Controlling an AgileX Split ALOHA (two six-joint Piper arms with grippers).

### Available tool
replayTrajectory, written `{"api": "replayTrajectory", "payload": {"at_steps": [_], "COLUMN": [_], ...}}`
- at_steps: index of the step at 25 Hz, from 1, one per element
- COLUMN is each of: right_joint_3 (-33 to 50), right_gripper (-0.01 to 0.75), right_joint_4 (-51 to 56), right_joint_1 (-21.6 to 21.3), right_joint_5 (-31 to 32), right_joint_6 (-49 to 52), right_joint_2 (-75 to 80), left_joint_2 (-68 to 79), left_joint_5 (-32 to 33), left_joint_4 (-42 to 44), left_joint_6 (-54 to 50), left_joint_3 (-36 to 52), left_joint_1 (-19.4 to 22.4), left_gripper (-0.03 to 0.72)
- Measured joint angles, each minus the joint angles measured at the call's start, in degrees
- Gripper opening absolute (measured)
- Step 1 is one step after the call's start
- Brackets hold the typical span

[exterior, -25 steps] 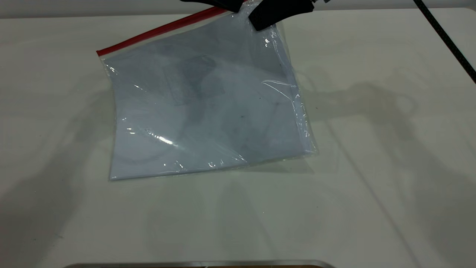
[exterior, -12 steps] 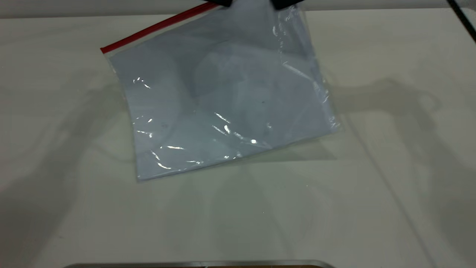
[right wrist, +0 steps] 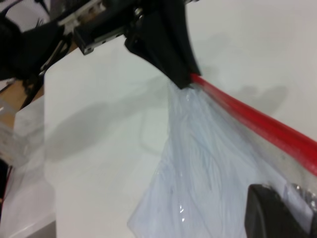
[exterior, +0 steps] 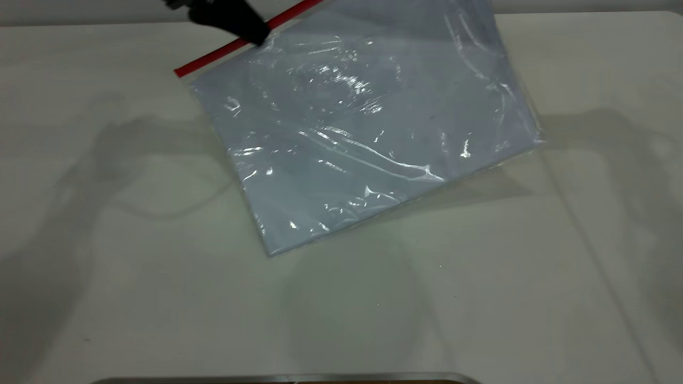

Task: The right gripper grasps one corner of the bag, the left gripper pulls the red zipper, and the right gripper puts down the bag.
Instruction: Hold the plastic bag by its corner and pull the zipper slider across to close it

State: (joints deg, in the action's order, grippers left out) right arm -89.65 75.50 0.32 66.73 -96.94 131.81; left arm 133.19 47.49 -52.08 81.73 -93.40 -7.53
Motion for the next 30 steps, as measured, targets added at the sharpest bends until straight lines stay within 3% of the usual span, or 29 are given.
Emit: {"api": "replayTrajectory", "payload": {"at_steps": [11,20,23,30], "right_joint_3": [0.0,0.0,0.0,0.0], "right_gripper": [0.033,0.033,0.034,0.071], "right_joint_4": [0.9,1.6,1.8,2.2], "right_joint_1": [-1.7,-2.1,-2.6,-2.7], "right_joint_5": [0.2,0.3,-0.3,-5.2], "right_joint_6": [-1.5,-1.6,-1.6,-0.9], "right_joint_2": [0.0,0.1,1.1,5.6], "left_joint_2": [0.0,-2.0,-5.0,-15.6], "left_joint_5": [-1.9,-2.4,-2.9,-2.6], "left_joint_4": [18.4,17.4,17.4,13.5], "left_joint_6": [-16.9,-19.3,-18.2,-20.3], "left_joint_3": [0.0,0.0,0.0,0.0], "left_joint_1": [1.1,1.0,1.4,1.7], "left_gripper": [0.051,0.083,0.155,0.449]}}
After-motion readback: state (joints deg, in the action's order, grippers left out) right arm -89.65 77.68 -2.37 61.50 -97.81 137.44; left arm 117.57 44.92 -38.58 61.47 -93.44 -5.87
